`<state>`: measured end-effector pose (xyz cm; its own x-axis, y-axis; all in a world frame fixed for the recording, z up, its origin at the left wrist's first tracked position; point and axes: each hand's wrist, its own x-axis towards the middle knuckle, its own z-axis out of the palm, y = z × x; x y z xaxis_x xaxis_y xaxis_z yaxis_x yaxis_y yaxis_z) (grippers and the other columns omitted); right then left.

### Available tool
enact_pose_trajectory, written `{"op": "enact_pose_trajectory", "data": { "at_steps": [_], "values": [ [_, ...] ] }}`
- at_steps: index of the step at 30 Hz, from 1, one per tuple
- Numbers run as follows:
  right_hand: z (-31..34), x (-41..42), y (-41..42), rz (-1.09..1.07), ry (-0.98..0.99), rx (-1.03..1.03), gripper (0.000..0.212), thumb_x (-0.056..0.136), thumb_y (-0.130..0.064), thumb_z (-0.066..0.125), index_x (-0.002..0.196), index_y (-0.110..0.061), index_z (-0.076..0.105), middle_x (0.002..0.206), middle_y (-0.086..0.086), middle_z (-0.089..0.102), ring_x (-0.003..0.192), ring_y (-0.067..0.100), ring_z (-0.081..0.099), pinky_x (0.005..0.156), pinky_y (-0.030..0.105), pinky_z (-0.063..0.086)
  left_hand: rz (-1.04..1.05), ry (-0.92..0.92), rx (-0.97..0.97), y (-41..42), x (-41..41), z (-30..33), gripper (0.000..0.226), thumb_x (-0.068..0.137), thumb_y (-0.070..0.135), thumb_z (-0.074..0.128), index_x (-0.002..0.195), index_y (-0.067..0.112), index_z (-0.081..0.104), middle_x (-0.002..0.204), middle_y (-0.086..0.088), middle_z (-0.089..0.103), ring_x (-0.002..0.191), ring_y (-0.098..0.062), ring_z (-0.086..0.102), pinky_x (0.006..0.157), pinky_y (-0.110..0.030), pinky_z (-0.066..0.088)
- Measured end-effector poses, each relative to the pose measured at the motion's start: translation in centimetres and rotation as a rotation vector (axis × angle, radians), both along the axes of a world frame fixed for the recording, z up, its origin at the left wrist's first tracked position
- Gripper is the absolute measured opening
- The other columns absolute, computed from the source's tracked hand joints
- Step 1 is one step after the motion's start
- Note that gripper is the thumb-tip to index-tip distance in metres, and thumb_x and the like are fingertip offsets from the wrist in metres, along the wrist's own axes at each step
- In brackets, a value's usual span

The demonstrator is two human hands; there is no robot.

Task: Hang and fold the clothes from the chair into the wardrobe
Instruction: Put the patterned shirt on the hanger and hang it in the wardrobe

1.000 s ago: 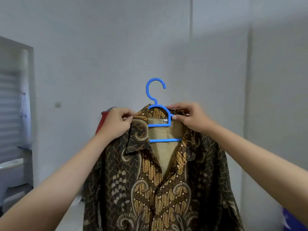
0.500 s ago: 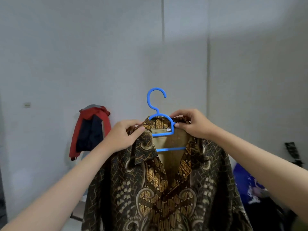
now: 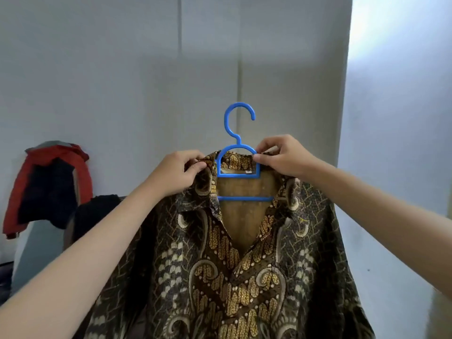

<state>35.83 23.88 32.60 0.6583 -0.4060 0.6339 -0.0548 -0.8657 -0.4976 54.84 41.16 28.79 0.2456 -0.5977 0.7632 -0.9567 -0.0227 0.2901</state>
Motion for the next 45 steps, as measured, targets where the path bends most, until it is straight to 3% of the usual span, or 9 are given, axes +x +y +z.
{"op": "enact_pose_trajectory", "data": {
  "at_steps": [9, 12, 14, 19, 25, 29, 34, 38, 45],
  "values": [
    [-0.9, -14.9, -1.9, -0.25, -0.039, 0.024, 0.006, 0.084, -0.026, 0.071, 0.08, -0.023, 0.069, 0.078, -0.004, 0.062, 0.064, 0.007, 0.053, 0.059, 0.02, 0.042, -0.136, 0.0, 0.059, -6.0, -11.1, -0.8, 0.007, 0.093, 0.021, 0.057, 0.09, 0.023, 0.063, 0.076, 0.008, 0.061, 0.065, -0.001, 0.051, 0.058, -0.014, 0.035],
    [-0.9, -19.3, -2.4, -0.31, -0.074, 0.023, 0.007, 0.083, -0.026, 0.073, 0.077, -0.029, 0.07, 0.081, -0.001, 0.069, 0.068, 0.008, 0.057, 0.061, 0.019, 0.049, -0.21, 0.002, 0.023, -8.1, -15.4, -0.6, 0.006, 0.092, 0.022, 0.058, 0.09, 0.018, 0.063, 0.077, 0.0, 0.063, 0.063, -0.005, 0.051, 0.056, -0.01, 0.034],
    [-0.9, -22.2, -2.8, -0.328, -0.127, 0.021, 0.012, 0.08, -0.025, 0.075, 0.075, -0.034, 0.07, 0.083, 0.001, 0.072, 0.071, 0.01, 0.061, 0.073, 0.031, 0.054, -0.245, -0.007, -0.023, -9.4, -18.1, -0.6, 0.007, 0.092, 0.022, 0.059, 0.09, 0.017, 0.063, 0.075, -0.001, 0.063, 0.066, -0.015, 0.053, 0.06, -0.02, 0.038],
    [-2.3, -29.4, -4.2, -0.431, -0.176, -0.053, 0.029, 0.088, -0.033, 0.065, 0.116, -0.025, 0.065, 0.102, -0.003, 0.07, 0.091, 0.011, 0.066, 0.083, 0.026, 0.054, -0.257, -0.031, -0.197, -12.4, -23.8, -0.6, 0.01, 0.089, 0.02, 0.062, 0.089, 0.012, 0.067, 0.08, -0.002, 0.066, 0.073, -0.021, 0.057, 0.064, -0.026, 0.037],
    [-5.1, -34.1, -7.6, -0.657, -0.124, -0.13, 0.037, 0.097, -0.019, 0.051, 0.133, -0.014, 0.054, 0.128, 0.006, 0.059, 0.118, 0.02, 0.053, 0.102, 0.031, 0.041, -0.206, -0.005, -0.237, -16.5, -28.7, -0.5, 0.016, 0.09, 0.025, 0.059, 0.093, 0.012, 0.068, 0.089, -0.007, 0.069, 0.085, -0.028, 0.061, 0.064, -0.028, 0.039],
    [-5.3, -35.1, -9.9, -0.71, -0.206, -0.129, 0.035, 0.093, -0.022, 0.058, 0.127, -0.019, 0.058, 0.12, 0.004, 0.06, 0.112, 0.019, 0.053, 0.098, 0.033, 0.045, -0.233, 0.017, -0.227, -19.2, -31.2, -0.4, 0.018, 0.091, 0.028, 0.058, 0.094, 0.014, 0.068, 0.087, -0.006, 0.069, 0.085, -0.03, 0.061, 0.064, -0.029, 0.041],
    [-4.5, -35.9, -13.7, -0.727, -0.306, -0.085, 0.022, 0.091, -0.022, 0.062, 0.113, -0.018, 0.066, 0.105, 0.0, 0.063, 0.096, 0.013, 0.054, 0.083, 0.021, 0.04, -0.271, 0.029, -0.268, -22.6, -33.3, 0.1, 0.019, 0.09, 0.03, 0.06, 0.094, 0.014, 0.069, 0.087, -0.004, 0.069, 0.086, -0.028, 0.061, 0.063, -0.027, 0.038],
    [-3.6, -37.0, -18.4, -0.724, -0.333, -0.093, 0.012, 0.09, -0.021, 0.063, 0.102, -0.022, 0.068, 0.093, -0.008, 0.066, 0.09, 0.012, 0.059, 0.08, 0.026, 0.046, -0.331, 0.019, -0.303, -27.1, -34.0, 1.4, 0.018, 0.09, 0.031, 0.06, 0.1, 0.017, 0.064, 0.09, -0.004, 0.067, 0.087, -0.027, 0.06, 0.062, -0.029, 0.039],
    [-0.3, -39.0, -26.5, -0.817, -0.388, -0.135, 0.01, 0.089, -0.018, 0.065, 0.096, -0.024, 0.069, 0.078, -0.017, 0.062, 0.071, -0.004, 0.055, 0.067, 0.012, 0.039, -0.435, -0.01, -0.277, -36.7, -35.9, 5.0, 0.018, 0.092, 0.031, 0.058, 0.103, 0.017, 0.062, 0.088, -0.006, 0.063, 0.089, -0.027, 0.058, 0.062, -0.03, 0.039]
  ]
}}
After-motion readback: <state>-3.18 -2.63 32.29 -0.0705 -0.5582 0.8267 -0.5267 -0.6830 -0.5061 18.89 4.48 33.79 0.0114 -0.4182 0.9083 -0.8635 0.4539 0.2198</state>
